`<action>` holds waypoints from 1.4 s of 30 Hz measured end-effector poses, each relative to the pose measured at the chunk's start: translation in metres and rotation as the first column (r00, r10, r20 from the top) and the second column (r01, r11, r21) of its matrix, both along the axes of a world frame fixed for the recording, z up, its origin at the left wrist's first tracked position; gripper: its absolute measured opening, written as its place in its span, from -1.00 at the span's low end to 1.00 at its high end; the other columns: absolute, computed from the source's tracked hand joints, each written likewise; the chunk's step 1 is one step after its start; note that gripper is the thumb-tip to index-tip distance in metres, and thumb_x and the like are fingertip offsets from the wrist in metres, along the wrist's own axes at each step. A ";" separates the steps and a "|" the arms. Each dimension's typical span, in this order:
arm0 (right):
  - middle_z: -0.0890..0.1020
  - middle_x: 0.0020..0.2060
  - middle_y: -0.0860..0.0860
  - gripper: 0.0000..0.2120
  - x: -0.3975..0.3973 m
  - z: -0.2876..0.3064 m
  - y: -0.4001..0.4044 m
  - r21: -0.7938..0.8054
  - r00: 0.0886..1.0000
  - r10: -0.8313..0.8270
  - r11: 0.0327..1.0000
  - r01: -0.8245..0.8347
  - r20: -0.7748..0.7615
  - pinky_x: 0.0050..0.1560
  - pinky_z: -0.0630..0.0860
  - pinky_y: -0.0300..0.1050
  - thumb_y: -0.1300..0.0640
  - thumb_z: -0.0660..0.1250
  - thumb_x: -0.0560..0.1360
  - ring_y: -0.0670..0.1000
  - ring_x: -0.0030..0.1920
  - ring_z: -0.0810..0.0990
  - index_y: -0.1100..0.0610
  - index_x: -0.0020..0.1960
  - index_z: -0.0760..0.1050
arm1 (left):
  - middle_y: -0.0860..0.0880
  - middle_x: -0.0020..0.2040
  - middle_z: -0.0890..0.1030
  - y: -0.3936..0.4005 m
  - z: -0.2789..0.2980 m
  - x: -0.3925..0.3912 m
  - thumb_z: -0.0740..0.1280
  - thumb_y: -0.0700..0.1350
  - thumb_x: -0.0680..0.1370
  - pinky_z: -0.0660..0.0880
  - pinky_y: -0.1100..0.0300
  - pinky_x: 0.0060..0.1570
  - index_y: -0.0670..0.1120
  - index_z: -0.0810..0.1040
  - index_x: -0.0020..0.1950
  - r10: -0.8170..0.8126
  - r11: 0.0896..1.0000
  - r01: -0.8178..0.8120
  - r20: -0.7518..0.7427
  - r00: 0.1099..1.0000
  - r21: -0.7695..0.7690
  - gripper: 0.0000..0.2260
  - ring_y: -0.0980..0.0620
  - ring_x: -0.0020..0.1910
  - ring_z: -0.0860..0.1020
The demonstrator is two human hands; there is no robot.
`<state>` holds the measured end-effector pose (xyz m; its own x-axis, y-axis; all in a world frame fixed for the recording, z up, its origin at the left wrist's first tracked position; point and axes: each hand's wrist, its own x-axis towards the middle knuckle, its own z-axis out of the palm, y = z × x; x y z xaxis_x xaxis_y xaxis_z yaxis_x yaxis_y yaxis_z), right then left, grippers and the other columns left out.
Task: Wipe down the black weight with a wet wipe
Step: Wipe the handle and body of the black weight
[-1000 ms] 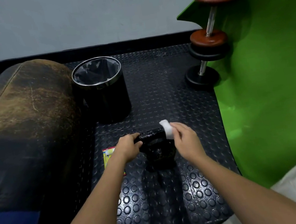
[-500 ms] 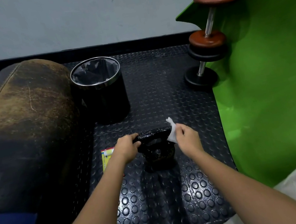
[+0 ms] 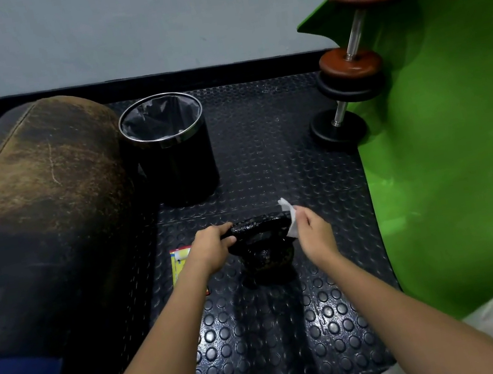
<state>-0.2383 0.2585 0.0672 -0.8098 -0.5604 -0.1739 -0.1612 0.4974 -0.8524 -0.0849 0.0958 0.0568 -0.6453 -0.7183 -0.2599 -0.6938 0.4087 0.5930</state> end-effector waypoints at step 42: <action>0.55 -0.11 0.03 -0.62 -0.007 0.009 -0.023 0.136 0.934 -0.182 0.980 0.147 0.308 -0.25 0.36 -0.09 0.03 -0.03 0.68 -0.05 -0.20 0.50 0.12 0.29 0.48 | -0.13 0.36 0.47 0.008 0.009 0.002 0.25 -0.07 0.60 0.40 0.25 -0.05 0.02 0.35 0.46 0.008 1.000 -0.008 -0.008 1.000 -0.001 -0.59 -0.08 0.19 0.53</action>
